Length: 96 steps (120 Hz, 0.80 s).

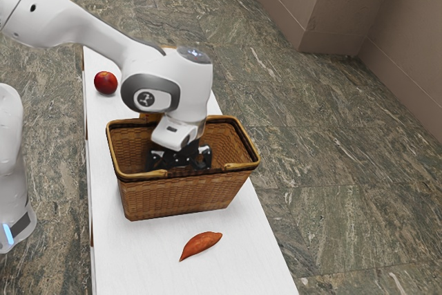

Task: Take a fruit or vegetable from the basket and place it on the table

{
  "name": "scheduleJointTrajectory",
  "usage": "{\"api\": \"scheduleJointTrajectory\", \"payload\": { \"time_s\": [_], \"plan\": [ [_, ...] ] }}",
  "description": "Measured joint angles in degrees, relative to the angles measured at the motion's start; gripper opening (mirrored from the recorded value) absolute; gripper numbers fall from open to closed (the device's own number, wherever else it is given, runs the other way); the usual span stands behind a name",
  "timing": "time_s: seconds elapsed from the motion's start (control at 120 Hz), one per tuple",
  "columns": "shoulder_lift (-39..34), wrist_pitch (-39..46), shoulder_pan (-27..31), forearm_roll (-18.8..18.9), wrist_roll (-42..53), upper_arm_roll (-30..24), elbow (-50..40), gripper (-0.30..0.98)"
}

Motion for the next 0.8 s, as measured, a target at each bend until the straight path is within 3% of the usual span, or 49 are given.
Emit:
{"api": "scheduleJointTrajectory", "payload": {
  "time_s": [0.8],
  "plan": [
    [0.59, 2.92, 0.03, -0.34, -0.45, 0.61, -1.54, 0.69]
  ]
}}
